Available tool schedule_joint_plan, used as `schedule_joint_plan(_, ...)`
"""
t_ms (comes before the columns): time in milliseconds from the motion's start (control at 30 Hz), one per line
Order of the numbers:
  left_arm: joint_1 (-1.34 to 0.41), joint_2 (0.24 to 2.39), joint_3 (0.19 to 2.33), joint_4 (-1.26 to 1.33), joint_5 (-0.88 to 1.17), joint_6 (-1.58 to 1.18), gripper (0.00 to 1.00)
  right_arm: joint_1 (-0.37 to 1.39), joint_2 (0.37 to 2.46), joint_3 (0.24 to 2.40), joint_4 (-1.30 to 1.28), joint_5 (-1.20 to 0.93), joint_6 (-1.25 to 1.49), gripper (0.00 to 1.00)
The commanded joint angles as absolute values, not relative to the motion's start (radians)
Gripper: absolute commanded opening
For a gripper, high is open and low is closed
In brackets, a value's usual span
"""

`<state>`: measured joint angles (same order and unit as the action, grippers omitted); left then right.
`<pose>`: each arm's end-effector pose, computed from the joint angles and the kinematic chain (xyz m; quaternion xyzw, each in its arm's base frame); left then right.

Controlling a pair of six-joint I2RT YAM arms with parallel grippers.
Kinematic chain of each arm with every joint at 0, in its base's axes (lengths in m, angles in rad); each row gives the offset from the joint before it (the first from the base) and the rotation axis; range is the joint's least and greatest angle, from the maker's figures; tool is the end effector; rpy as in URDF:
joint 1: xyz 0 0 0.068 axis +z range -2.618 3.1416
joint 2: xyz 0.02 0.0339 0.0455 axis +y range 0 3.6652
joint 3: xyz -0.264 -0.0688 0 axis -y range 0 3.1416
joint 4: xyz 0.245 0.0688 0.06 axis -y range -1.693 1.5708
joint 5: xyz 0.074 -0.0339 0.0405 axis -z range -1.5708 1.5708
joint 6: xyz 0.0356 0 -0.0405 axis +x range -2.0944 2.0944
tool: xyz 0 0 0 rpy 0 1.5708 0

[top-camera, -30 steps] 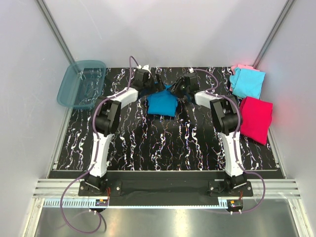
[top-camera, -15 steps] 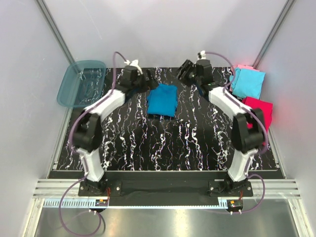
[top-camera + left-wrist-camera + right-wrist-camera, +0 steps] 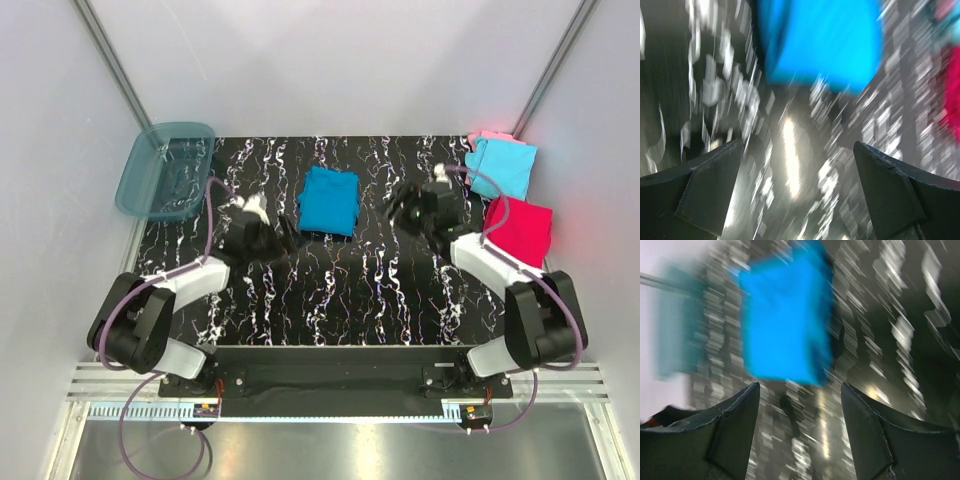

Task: Fold and stack the t-shirts

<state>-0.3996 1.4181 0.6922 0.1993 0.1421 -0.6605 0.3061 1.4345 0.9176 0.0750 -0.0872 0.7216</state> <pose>0.2720 -0.1203 0.2018 -0.0774 0.8618 -0.3046 0.3981 0.3096 0.1011 0.2593 0.1513 0.8307 0.2948 0.4473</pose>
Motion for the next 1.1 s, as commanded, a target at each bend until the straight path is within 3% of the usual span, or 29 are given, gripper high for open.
schedule_joint_plan(0,-0.455,1.413,0.62,0.353,0.114,-0.703,0.99,0.301,1.466,0.813,0.133,-0.083,0.745,0.73)
schedule_joint_plan(433,-0.652,1.283,0.445,0.35,-0.026,-0.715,0.99,0.301,1.73,0.805,0.345,-0.198,0.833,0.74)
schedule_joint_plan(733,-0.856,1.103,0.354,0.264,-0.164,-0.753,0.99,0.301,1.977,0.94,0.494,-0.308,0.933,0.75)
schedule_joint_plan(1067,-0.897,0.973,0.268,0.177,-0.235,-0.775,0.99,0.34,2.143,1.118,0.505,-0.341,0.988,0.76)
